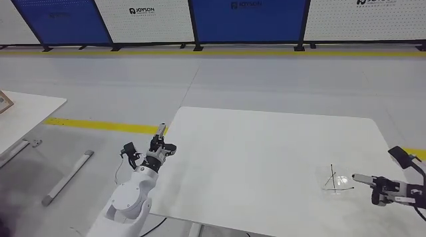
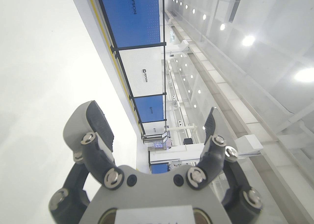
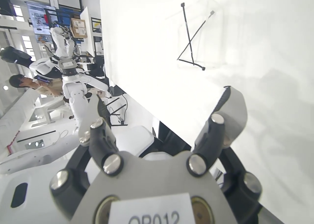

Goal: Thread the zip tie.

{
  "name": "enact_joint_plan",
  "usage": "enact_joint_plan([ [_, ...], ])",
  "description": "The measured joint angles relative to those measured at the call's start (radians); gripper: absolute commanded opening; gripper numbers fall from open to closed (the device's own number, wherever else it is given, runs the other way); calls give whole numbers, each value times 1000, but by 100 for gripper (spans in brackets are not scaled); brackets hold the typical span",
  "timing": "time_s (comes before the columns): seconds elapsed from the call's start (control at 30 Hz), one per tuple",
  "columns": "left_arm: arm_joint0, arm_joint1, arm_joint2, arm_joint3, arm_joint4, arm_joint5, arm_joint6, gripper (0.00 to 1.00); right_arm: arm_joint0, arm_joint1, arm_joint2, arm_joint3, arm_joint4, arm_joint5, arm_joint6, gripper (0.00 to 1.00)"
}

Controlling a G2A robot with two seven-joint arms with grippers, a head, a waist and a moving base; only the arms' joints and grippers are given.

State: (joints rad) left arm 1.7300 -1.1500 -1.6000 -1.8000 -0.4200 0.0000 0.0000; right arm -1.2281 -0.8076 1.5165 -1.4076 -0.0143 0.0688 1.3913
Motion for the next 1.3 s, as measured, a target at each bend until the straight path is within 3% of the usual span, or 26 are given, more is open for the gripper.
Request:
enact_joint_plan([
  [0.3, 0, 0, 0, 0, 0, 0, 0, 100, 158, 21, -200, 103, -45, 27, -1, 100],
  [0.7, 0, 0, 0, 0, 0, 0, 0, 100, 160, 21, -201, 105, -46, 29, -1, 100],
  [0.9, 0, 0, 0, 0, 0, 0, 0, 100, 202, 10, -266, 105, -86, 52, -8, 100],
  [1.0, 0, 0, 0, 0, 0, 0, 0, 100, 228, 6, -285, 134, -92, 59, -4, 67],
  [1.03, 0, 0, 0, 0, 0, 0, 0, 100, 234, 5, -291, 141, -95, 61, -4, 60],
  [1.17, 0, 0, 0, 0, 0, 0, 0, 100, 258, -1, -317, 181, -101, 63, -1, 45],
  [1.3, 0, 0, 0, 0, 0, 0, 0, 100, 274, -4, -332, 216, -100, 57, -1, 40],
])
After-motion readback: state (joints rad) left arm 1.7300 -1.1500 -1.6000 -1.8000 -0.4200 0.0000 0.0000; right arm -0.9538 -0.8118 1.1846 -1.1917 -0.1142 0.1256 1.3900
